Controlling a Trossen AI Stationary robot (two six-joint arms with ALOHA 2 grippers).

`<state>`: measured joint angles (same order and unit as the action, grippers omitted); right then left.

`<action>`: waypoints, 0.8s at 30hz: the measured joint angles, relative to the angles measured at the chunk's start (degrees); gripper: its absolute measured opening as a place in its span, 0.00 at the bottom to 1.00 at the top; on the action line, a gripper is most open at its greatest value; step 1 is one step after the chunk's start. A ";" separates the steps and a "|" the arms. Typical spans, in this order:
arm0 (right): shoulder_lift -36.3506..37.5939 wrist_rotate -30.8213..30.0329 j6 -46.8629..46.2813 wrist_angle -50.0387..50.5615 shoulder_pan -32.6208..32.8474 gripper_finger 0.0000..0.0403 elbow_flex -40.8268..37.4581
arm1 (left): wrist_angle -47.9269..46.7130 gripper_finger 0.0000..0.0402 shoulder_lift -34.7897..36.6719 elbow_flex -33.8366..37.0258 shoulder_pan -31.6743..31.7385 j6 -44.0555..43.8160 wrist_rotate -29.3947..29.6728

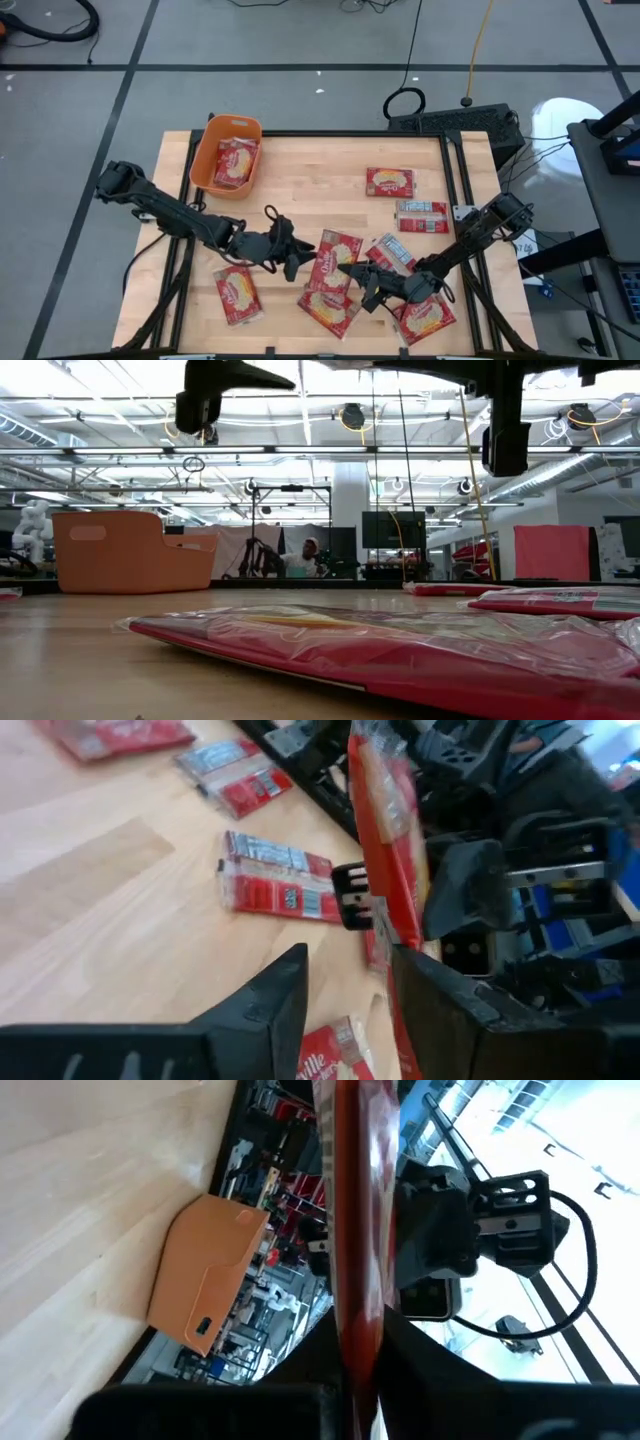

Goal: Sort popcorn bags into baskets
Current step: Put the red popcorn bag into the orange bin

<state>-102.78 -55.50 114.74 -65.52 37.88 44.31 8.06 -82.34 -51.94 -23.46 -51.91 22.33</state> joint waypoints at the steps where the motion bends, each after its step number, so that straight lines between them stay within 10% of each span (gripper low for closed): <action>1: 0.00 -0.04 -0.01 0.02 0.08 0.06 0.00 | 0.15 0.40 0.71 0.00 -0.11 0.56 0.06; 24: -0.02 3.40 6.40 -3.23 -0.70 0.06 0.35 | 1.34 0.62 -0.21 -0.02 -0.27 0.05 1.54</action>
<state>-102.80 -52.10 121.14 -68.76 37.18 44.66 9.40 -82.55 -51.96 -23.73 -51.86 23.87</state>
